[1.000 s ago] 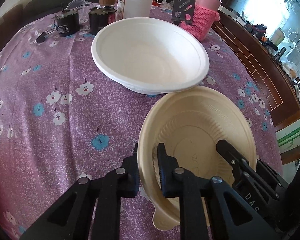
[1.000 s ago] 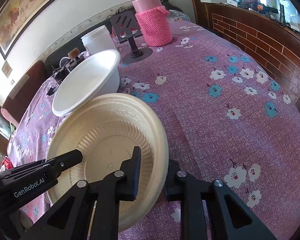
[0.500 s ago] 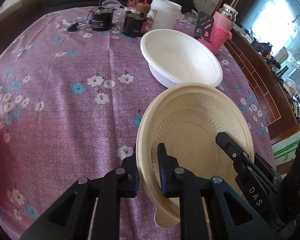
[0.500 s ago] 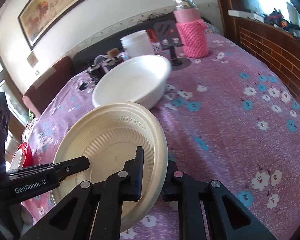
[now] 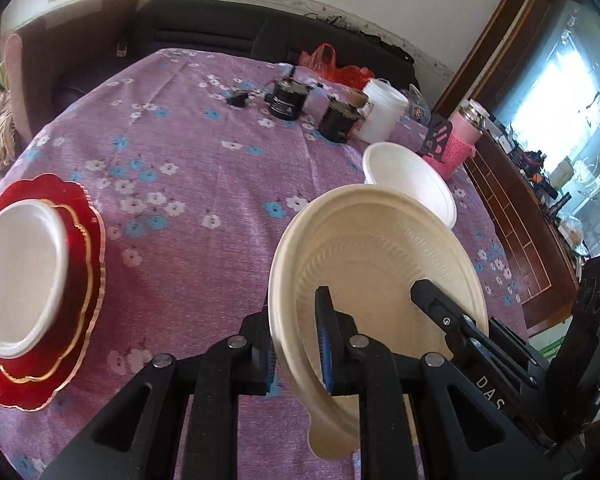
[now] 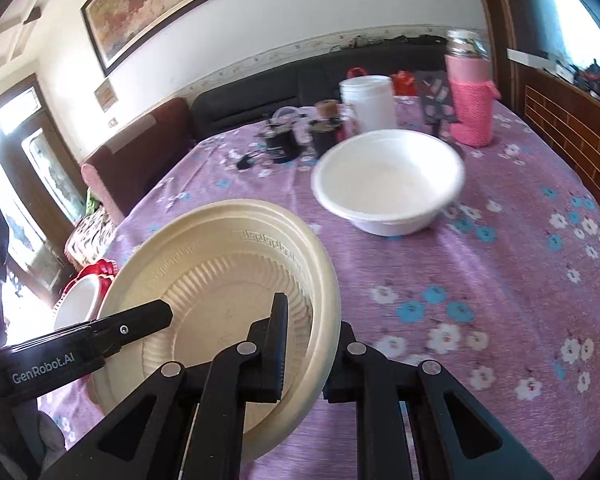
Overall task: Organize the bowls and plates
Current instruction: 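Carry the beige bowl with the left tool over the red plate stack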
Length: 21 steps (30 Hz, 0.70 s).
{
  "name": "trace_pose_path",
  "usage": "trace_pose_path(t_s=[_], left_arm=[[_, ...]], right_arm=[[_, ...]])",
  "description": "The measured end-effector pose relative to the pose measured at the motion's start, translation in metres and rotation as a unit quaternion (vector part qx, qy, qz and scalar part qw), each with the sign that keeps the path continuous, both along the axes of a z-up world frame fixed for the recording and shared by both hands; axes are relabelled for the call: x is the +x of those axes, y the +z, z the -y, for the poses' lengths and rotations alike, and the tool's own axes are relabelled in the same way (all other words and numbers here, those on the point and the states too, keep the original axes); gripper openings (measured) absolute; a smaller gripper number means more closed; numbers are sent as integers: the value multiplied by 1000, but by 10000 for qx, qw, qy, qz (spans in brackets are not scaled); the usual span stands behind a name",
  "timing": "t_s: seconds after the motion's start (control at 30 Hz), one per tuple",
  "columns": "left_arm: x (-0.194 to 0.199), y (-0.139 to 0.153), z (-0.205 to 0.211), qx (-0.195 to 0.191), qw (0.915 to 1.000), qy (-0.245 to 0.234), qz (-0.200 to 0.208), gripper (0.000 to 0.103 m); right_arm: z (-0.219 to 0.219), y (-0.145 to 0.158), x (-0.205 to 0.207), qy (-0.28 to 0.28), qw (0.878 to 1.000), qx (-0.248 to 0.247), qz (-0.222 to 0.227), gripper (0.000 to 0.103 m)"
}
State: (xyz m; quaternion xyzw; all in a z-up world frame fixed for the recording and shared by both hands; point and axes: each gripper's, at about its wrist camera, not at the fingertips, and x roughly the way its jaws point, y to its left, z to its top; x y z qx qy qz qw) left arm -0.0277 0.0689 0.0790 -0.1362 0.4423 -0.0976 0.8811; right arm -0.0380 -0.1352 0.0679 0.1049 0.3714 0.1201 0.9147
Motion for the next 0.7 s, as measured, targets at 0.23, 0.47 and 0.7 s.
trace_pose_path(t_s=[0.23,0.47,0.7], left_arm=[[-20,20,-89,-49,9958,880,238,15],[-33,21,-176,-152,9841,1752,234,15],[-32,2,-223,-257,9762,2154,14,15]], right_arm=[[-90,22,12,755,9971,-106,82,14],[-189,23,28,1483,9887,-213,-42,14],[-252,5,34,1838,9813,-534,-215,14]])
